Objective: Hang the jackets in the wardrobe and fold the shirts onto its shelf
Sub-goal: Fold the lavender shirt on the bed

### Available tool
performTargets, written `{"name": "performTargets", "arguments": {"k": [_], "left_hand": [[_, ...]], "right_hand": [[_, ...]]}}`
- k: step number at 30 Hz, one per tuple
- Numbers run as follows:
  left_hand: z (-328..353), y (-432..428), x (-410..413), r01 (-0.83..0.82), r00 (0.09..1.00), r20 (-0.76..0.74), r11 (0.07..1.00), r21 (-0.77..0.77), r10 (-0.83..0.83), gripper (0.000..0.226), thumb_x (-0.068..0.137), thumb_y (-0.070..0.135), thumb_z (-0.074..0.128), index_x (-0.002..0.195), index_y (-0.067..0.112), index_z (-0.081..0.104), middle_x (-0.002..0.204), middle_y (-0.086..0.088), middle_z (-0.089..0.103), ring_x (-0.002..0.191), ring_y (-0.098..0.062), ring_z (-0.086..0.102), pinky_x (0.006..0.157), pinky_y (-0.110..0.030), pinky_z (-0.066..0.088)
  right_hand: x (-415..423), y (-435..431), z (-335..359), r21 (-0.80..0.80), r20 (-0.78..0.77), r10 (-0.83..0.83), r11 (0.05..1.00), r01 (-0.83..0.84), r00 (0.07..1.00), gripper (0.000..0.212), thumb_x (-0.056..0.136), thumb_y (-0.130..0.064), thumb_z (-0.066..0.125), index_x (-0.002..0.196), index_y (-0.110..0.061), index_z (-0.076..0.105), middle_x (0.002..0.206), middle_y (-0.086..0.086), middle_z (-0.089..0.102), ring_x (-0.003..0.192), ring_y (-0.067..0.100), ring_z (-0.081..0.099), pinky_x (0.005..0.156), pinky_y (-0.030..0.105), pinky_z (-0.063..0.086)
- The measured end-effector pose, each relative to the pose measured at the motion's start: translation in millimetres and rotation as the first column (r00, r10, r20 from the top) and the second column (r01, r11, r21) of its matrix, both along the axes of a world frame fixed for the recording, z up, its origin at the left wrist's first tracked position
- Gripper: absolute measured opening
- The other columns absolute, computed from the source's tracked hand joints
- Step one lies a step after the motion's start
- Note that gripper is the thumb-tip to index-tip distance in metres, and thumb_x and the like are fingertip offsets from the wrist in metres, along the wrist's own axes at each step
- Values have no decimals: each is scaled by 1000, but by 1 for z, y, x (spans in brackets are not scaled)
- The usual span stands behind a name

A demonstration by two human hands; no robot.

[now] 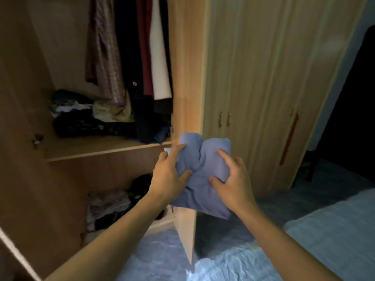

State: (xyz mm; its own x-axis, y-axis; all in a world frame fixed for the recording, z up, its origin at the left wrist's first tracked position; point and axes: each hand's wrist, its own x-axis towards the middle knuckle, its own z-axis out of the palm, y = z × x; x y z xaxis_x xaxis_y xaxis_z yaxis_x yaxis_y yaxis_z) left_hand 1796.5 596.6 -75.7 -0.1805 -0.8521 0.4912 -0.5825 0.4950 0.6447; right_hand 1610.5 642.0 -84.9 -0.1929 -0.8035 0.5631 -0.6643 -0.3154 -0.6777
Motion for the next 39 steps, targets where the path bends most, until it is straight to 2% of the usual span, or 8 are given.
{"name": "performTargets", "arguments": {"k": [6, 10, 15, 19, 24, 33, 37, 39], "left_hand": [[-5, -39, 158, -146, 989, -14, 989, 33, 146, 71, 85, 27, 73, 145, 38, 36, 118, -3, 44, 99, -26, 54, 86, -39, 51], [-22, -61, 247, -231, 972, -10, 969, 89, 233, 71, 85, 28, 73, 145, 38, 36, 114, -2, 44, 96, -22, 53, 81, -35, 50], [-48, -79, 320, -299, 953, -2, 944, 138, 303, 72, 84, 24, 73, 145, 39, 38, 118, -4, 45, 94, -24, 52, 76, -32, 42], [-62, -100, 353, -354, 932, -24, 921, 163, 362, 72, 83, 25, 73, 144, 39, 39, 117, -2, 47, 92, -21, 51, 78, -31, 44], [-78, -140, 374, -396, 913, -17, 897, 198, 407, 71, 84, 28, 75, 145, 36, 38, 117, -1, 47, 98, -22, 53, 84, -33, 51], [-87, -260, 376, -462, 881, 14, 856, 233, 472, 73, 84, 28, 75, 145, 40, 36, 119, -3, 46, 99, -23, 54, 82, -32, 49], [-78, -311, 382, -490, 864, 18, 834, 253, 503, 73, 85, 26, 73, 145, 39, 36, 126, -3, 44, 109, -26, 53, 90, -37, 50], [-76, -336, 393, -497, 861, 31, 828, 261, 507, 72, 86, 26, 73, 146, 38, 35, 133, -6, 42, 115, -29, 52, 94, -41, 51]], "right_hand": [[148, -74, -3, 47, -49, 167, 985, -165, 985, 69, 78, -21, 73, 140, -30, 45, 124, -7, 45, 110, 7, 45, 84, 3, 30], [237, -109, -21, 92, -12, 245, 966, -243, 969, 70, 79, -14, 75, 141, -29, 45, 129, -3, 50, 117, 13, 49, 96, 19, 37], [311, -145, -46, 188, 48, 322, 927, -325, 946, 74, 76, -11, 75, 142, -27, 45, 126, -1, 47, 115, 11, 49, 84, 3, 32], [344, -175, -55, 222, 22, 349, 912, -345, 937, 75, 75, -16, 77, 141, -30, 46, 123, -2, 48, 115, 13, 51, 95, 24, 40], [367, -221, -69, 236, 44, 390, 890, -389, 920, 72, 76, -15, 76, 140, -33, 47, 123, -7, 46, 118, 15, 50, 103, 35, 42], [375, -360, -83, 234, 100, 507, 824, -516, 856, 73, 79, -10, 73, 142, -30, 45, 132, -10, 43, 116, -1, 41, 96, 18, 36], [384, -424, -75, 258, 88, 554, 790, -556, 828, 70, 77, -8, 71, 140, -30, 48, 132, -9, 45, 123, 5, 43, 93, 4, 31], [394, -453, -75, 263, 83, 562, 784, -562, 823, 70, 76, -10, 71, 139, -30, 49, 134, -4, 47, 125, 9, 45, 97, 10, 34]]}}
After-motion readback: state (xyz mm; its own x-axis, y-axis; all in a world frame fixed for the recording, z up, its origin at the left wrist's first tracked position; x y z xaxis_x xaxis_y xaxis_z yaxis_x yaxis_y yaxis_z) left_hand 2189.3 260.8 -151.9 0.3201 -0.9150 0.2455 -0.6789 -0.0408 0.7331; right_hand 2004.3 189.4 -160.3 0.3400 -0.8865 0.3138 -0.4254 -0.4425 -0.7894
